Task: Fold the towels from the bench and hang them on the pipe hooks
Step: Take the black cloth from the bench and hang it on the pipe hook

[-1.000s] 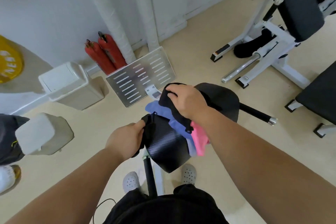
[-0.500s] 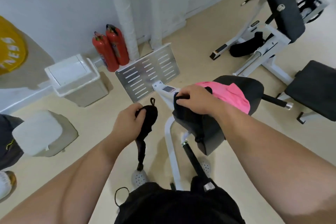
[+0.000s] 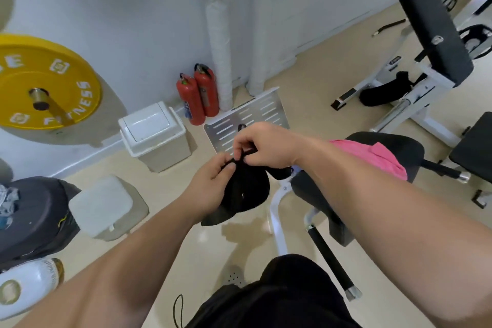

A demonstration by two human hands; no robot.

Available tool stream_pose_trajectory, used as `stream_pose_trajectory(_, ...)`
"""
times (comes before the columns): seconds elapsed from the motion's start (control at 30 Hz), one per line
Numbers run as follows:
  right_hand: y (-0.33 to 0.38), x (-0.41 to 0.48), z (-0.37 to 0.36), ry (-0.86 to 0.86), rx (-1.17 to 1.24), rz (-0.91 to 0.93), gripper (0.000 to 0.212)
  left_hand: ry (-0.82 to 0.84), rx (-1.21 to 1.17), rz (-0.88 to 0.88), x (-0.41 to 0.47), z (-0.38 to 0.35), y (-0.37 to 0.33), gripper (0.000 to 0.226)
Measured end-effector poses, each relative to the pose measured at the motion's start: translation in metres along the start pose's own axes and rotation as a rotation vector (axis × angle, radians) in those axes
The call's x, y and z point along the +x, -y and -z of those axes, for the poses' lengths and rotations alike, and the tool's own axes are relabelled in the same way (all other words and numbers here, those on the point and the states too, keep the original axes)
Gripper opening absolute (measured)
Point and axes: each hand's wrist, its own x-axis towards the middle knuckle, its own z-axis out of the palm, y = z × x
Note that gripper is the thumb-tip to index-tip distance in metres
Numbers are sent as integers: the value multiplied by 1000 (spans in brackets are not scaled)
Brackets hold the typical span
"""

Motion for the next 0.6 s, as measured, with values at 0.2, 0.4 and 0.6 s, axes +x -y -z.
stream_pose_trajectory(0.2,-1,30,-8,-242,141,25,20,-71,-67,26,20,19,-6,18)
stream_pose_trajectory(0.4,-13,83,16,-164,309,-35,34,-169,-42,67,67,58,-11,7)
stream_pose_trajectory(0.6,-90,154,74,50,189,-230,23,-262,38,86,147,123,-26,17)
